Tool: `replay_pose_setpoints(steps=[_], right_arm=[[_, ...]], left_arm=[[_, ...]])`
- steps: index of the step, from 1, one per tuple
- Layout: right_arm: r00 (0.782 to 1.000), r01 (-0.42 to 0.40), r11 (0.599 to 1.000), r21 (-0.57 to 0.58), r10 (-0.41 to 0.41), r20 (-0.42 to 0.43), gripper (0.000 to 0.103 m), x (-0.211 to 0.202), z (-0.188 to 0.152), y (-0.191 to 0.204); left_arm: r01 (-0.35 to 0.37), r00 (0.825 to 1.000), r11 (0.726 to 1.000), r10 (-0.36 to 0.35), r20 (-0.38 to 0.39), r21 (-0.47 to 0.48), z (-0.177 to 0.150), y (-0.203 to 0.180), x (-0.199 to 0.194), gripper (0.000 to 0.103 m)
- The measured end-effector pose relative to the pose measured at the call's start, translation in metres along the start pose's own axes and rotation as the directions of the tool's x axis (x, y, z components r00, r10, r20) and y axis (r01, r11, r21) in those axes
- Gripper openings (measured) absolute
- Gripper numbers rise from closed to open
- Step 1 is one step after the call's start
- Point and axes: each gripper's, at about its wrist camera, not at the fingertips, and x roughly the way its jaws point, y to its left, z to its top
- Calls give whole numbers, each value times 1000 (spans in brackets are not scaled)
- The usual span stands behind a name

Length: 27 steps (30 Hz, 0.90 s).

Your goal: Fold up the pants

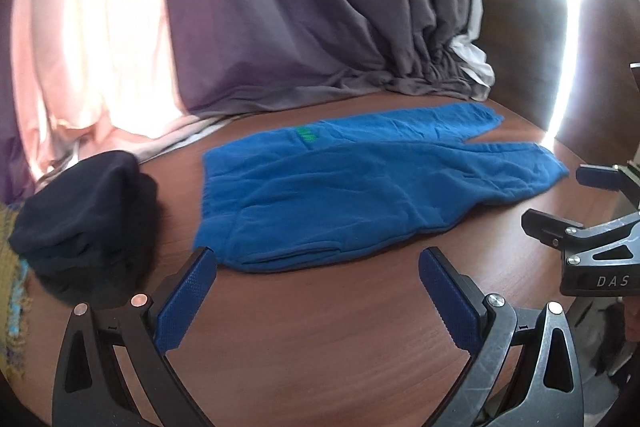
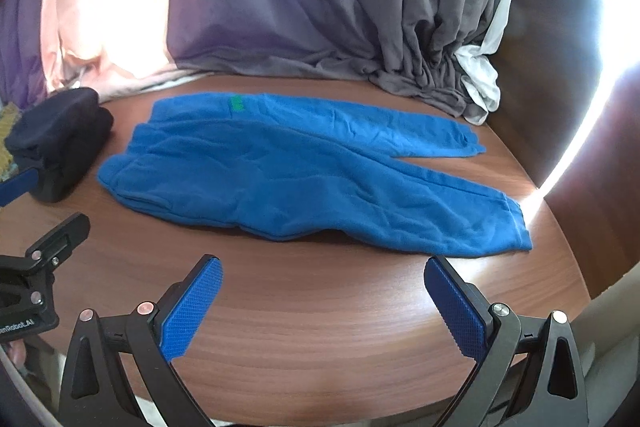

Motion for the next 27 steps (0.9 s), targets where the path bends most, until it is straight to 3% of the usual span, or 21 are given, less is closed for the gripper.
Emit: replay_pose_setpoints(steps=[11, 17, 27], right_arm=[[996, 80, 994, -71, -83, -38, 102, 39, 5, -2], [995, 54, 994, -98, -62, -77, 102, 72, 4, -17], [993, 7, 993, -118, -21, -117, 101, 112, 4, -35]], left_arm=[[-13, 999, 990, 19, -43, 138, -3, -20, 53, 103], [-19, 993, 984, 40, -112, 177, -7, -35, 84, 103], [-51, 983, 979, 84, -163, 197, -6, -48, 120, 103]])
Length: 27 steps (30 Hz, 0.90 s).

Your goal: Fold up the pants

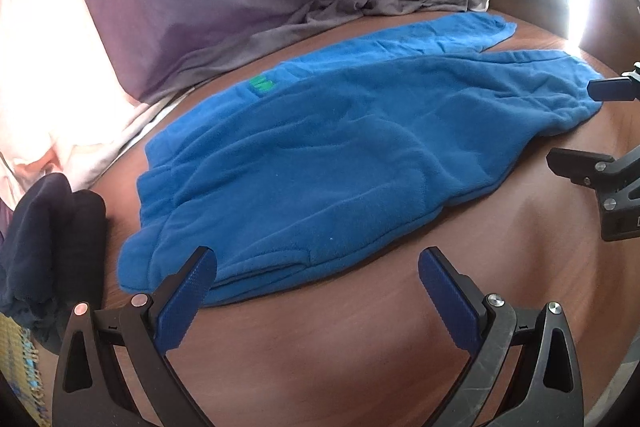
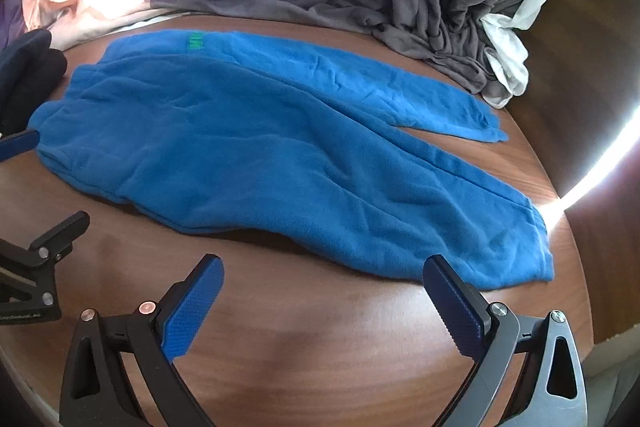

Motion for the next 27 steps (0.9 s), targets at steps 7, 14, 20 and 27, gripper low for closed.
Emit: replay_pose_setpoints(steps=[7, 14, 20, 27], right_arm=[[1000, -18, 1000, -14, 18, -10, 100, 15, 3, -3], [1000, -30, 1000, 1, 30, -10, 100, 20, 4, -5], [1000, 6, 1000, -9, -6, -3, 89, 28, 2, -6], [1000, 10, 1000, 0, -10, 17, 35, 31, 5, -19]], left_arm=[[-6, 1000, 1000, 6, -14, 4, 7, -3, 15, 102], [-15, 1000, 1000, 15, 14, -27, 20, 4, 14, 102], [15, 1000, 999, -15, 26, -28, 20, 5, 13, 75], [107, 994, 993, -108, 20, 51, 21, -9, 6, 25]])
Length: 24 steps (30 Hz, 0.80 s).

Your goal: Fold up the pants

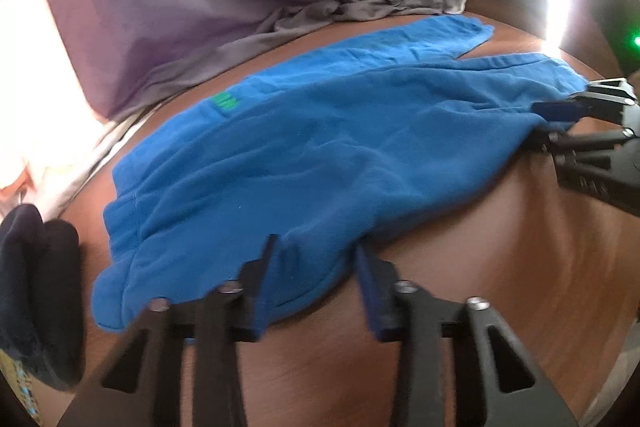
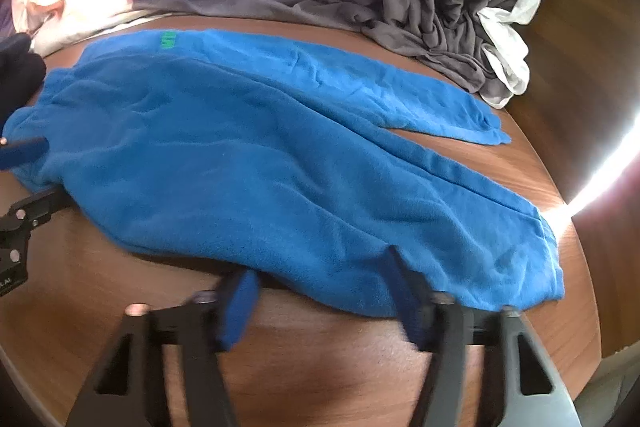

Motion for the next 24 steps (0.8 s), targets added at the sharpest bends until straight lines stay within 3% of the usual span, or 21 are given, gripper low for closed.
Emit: replay_pose_setpoints(steps=[1, 5, 12, 19, 21, 24], right_arm=[[1000, -7, 1000, -6, 7, -3, 29, -1, 0, 0], [999, -33, 999, -16, 33, 6, 19, -16, 2, -8], [995, -95, 995, -42, 93, -39, 17, -42, -1, -10], [986, -107, 990, -94, 93, -140, 17, -29, -19, -3], [983, -111, 990, -90, 97, -155, 17, -27, -22, -2], [980, -118, 990, -78, 104, -170, 18, -25, -24, -4]], left_arm=[[20, 1000, 1000, -20, -5, -1, 1, 1, -3, 20], [64, 996, 998, -65, -55, -11, 2, 4, -10, 18], [102, 984, 995, -100, -147, 5, 1, 3, -24, 17], [133, 964, 991, -121, -236, 34, -11, -6, -18, 18], [139, 961, 990, -127, -246, 32, -11, -6, -18, 19], [152, 953, 988, -142, -268, 17, -11, -4, -14, 29]])
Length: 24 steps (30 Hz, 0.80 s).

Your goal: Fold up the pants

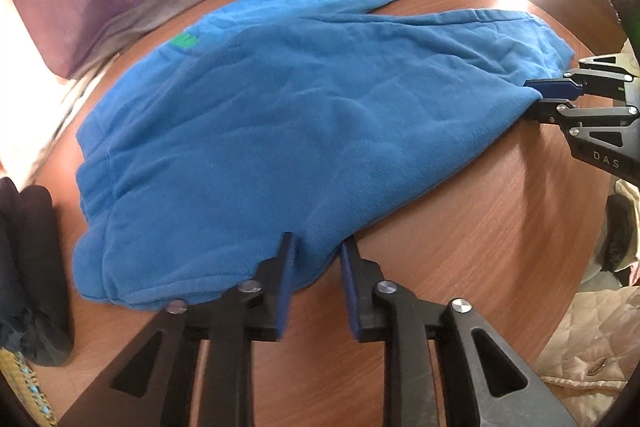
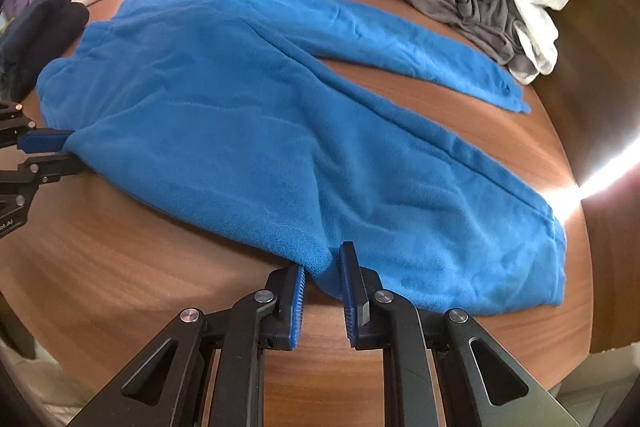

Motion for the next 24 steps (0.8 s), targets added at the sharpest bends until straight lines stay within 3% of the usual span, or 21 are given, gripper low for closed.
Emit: replay_pose_setpoints(steps=[2, 6, 11, 17, 24], right_arm=[[1000, -10, 1000, 17, 10, -2, 25, -2, -2, -2], [1000, -20, 999, 45, 19, 17, 54, -15, -7, -4], [997, -2, 995, 101, -5, 73, 54, -40, -17, -19], [986, 34, 967, 254, -74, 148, 54, -59, -31, -63], [969, 113, 895, 432, -195, 151, 54, -55, -57, -142]], left_arm=[[4, 1000, 1000, -4, -6, 0, -1, -2, -2, 51], [6, 1000, 1000, -6, -4, -10, -1, -5, -16, 64], [-17, 995, 999, 22, 97, -51, 8, -10, -43, 65], [35, 969, 996, -14, 248, -80, 34, -38, -57, 65], [82, 959, 995, -62, 277, -59, 73, -91, -34, 65]])
